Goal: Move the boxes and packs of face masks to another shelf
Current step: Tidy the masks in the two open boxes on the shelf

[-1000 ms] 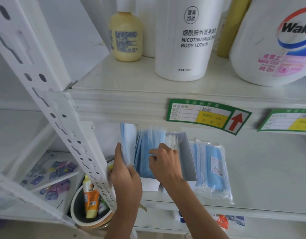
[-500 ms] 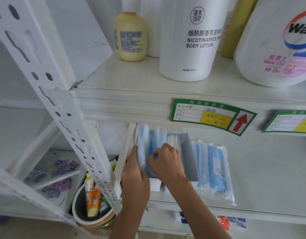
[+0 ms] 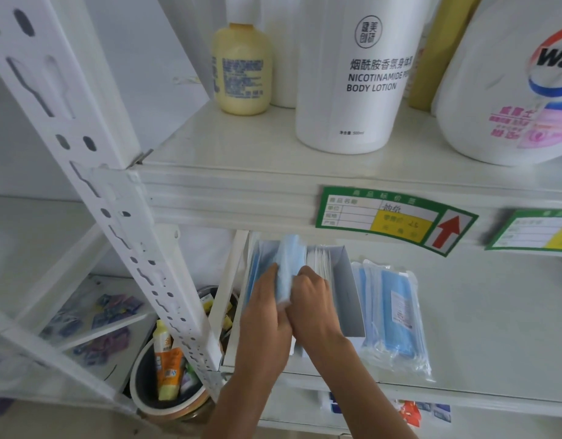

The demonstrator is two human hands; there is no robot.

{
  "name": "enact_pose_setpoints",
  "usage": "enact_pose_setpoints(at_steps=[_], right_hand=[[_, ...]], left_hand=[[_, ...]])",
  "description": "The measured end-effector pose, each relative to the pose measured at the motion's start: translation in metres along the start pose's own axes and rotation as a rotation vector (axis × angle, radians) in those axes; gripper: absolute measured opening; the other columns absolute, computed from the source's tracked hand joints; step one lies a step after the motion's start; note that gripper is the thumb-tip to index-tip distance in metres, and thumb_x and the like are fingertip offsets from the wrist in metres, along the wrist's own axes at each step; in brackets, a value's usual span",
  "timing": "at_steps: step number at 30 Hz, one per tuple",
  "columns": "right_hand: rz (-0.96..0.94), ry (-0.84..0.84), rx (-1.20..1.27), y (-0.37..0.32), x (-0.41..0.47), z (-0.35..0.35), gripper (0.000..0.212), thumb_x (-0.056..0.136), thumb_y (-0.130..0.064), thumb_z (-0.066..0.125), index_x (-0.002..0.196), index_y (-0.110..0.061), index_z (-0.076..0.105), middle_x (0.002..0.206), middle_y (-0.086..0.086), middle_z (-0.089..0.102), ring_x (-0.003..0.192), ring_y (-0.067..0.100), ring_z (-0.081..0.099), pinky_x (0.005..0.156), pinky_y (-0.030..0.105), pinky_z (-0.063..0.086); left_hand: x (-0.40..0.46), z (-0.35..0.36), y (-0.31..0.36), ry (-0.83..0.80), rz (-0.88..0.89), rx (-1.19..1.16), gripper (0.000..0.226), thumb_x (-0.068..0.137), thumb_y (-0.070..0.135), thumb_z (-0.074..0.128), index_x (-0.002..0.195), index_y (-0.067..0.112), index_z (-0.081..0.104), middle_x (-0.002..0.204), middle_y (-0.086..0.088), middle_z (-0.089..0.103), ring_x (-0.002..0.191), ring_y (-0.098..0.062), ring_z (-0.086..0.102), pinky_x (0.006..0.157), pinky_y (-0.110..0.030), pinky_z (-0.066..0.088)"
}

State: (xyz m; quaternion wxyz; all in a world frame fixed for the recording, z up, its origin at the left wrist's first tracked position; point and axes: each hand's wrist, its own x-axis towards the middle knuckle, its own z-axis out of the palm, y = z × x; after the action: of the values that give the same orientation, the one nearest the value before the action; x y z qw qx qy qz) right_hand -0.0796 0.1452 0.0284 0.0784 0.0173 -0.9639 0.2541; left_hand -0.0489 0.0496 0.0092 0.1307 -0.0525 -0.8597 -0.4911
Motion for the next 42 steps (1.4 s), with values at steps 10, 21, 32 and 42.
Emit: enact_pose_setpoints(at_steps=[10,21,32,42], right_hand=[[-0.060,0.014,0.020,0.009,0.001,0.004,0.007,0.084,-0.011,0.075,0.085,-0.008,0.069,0.081,0.003,0.052,0.068,0.023,0.061,0.073,0.040,0.057],[-0.013,-0.124,-0.199,0.000,0.008,0.014,0.023,0.093,-0.035,0.057,0.086,-0.016,0.069,0.099,0.002,0.050,0.080,0.018,0.055,0.092,0.037,0.044],[0.112,-0.047,-0.251,-0.004,0.012,0.031,0.015,0.090,-0.031,0.058,0.078,-0.021,0.055,0.102,-0.001,0.053,0.092,0.020,0.052,0.088,0.037,0.040],[0.133,0.044,-0.122,0.002,0.003,0.028,0.023,0.086,-0.036,0.062,0.107,-0.029,0.061,0.121,-0.004,0.050,0.105,0.019,0.049,0.090,0.033,0.040]], left_hand=[[0.018,-0.003,-0.013,-0.250,-0.075,-0.033,0.048,0.106,0.025,0.047,0.152,0.025,0.036,0.147,-0.002,0.048,0.127,-0.021,0.055,0.094,-0.041,0.059],[0.008,-0.005,-0.010,0.094,-0.121,-0.008,0.061,0.098,-0.004,0.050,0.155,0.013,0.034,0.139,-0.012,0.058,0.123,-0.023,0.059,0.102,-0.032,0.051],[0.015,-0.003,-0.017,-0.022,-0.160,-0.019,0.054,0.103,0.006,0.048,0.154,0.019,0.035,0.135,-0.011,0.060,0.115,-0.024,0.063,0.075,0.005,0.042],[0.029,-0.010,-0.017,-0.153,-0.259,-0.304,0.061,0.100,0.023,0.059,0.154,0.031,0.030,0.133,0.005,0.060,0.111,0.002,0.063,0.089,-0.023,0.058]])
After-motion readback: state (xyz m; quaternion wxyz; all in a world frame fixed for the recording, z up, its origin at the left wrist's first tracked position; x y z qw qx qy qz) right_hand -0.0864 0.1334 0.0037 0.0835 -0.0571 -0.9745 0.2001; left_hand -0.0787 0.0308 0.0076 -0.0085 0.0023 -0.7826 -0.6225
